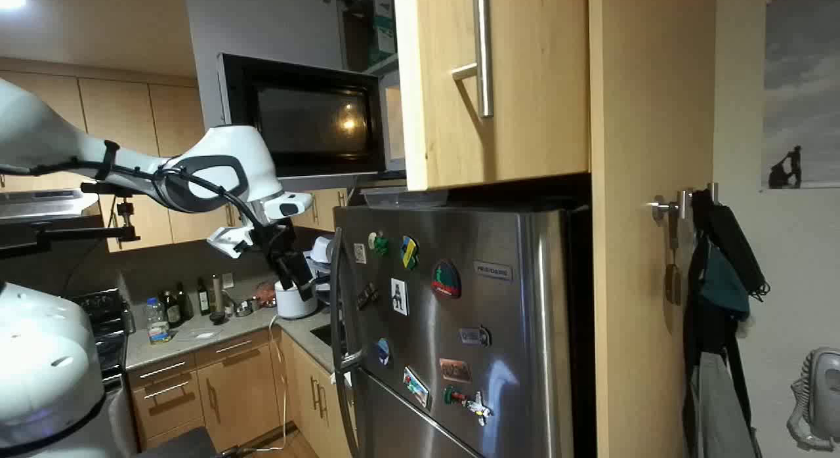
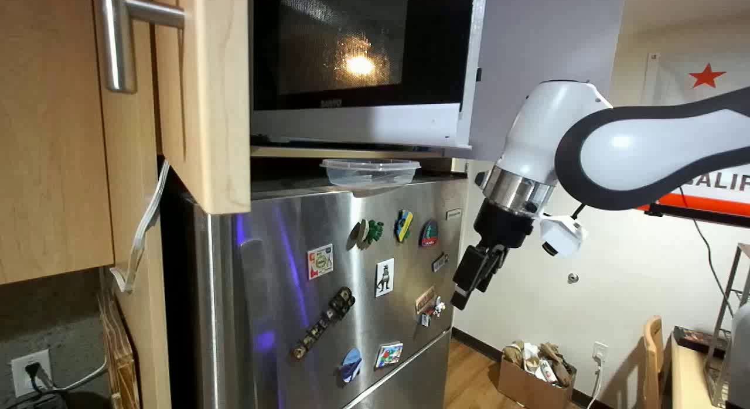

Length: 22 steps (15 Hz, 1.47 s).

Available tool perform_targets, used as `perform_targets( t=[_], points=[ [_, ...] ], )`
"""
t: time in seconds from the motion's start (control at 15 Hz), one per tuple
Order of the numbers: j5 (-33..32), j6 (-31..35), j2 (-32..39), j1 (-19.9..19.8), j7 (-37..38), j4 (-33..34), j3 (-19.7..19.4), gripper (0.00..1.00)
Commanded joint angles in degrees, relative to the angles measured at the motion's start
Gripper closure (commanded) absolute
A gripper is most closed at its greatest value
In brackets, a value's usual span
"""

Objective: Remove the lunch box from the top of the fridge and put it in the microwave

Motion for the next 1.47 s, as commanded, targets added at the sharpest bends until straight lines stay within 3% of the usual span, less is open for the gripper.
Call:
perform_targets(
  t=[0.0,0.27,0.73,1.07,1.4],
  points=[
    [0.11,-0.31,0.12,-0.14,-0.11,-0.44,0.11,0.00],
    [2.09,0.72,-0.56,-0.14,1.02,0.38,-0.77,0.00],
    [12.24,5.15,-1.40,-0.69,6.99,1.88,-2.63,0.00],
    [16.49,11.85,-6.35,-3.04,12.46,0.74,-2.08,0.00],
    [16.24,19.26,-9.71,-7.45,19.82,1.36,0.36,0.00]
  ],
)
